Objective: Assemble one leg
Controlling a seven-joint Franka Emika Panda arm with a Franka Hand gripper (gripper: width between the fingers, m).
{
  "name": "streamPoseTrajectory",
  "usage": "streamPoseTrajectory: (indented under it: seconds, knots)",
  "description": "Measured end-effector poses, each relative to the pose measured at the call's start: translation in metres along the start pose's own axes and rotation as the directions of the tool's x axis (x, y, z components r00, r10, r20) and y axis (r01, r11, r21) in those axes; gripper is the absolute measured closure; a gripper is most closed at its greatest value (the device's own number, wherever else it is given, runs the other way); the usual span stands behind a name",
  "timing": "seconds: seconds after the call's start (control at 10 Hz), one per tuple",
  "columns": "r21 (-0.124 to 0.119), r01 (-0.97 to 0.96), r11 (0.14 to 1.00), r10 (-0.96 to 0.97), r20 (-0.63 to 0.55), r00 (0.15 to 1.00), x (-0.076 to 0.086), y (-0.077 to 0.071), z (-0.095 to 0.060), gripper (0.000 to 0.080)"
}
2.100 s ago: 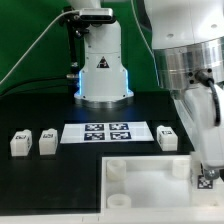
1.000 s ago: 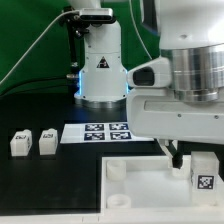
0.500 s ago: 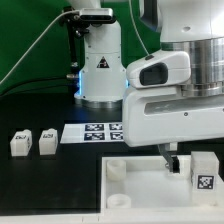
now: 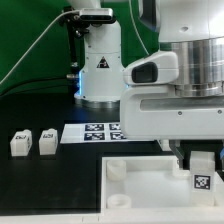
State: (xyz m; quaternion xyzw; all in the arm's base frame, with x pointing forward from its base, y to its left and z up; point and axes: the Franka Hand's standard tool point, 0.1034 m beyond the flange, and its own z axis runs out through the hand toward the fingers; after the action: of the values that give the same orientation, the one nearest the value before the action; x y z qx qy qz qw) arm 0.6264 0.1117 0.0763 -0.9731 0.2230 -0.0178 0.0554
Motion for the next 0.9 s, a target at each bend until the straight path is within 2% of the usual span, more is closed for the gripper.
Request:
streamPoseTrajectory:
  seconds: [0.1,0.2,0.4,0.6,0.7,0.9]
  knots:
    - [0.001,-0.100,0.995,0.100,0.000,0.995,0.0003,0.0003,0.0000,0.0505]
    - [-0.001,-0.313,0.950,0.313,0.000,0.950,0.0009,0.0009,0.0001,0.0505]
    - [-0.005,-0.672,0.741,0.672,0.032,0.740,-0.0007,0.0017,0.0005,0.0505]
    - [-0.021,-0.876,0.481,0.875,0.065,0.479,-0.0018,-0.0005,0.0011,0.0505]
    - [-0.026,-0.932,0.361,0.931,0.071,0.358,-0.0015,-0.0014,0.0009,0.0505]
    - [-0.036,-0.981,0.189,0.980,0.070,0.187,-0.0003,-0.0011,0.0004,0.0505]
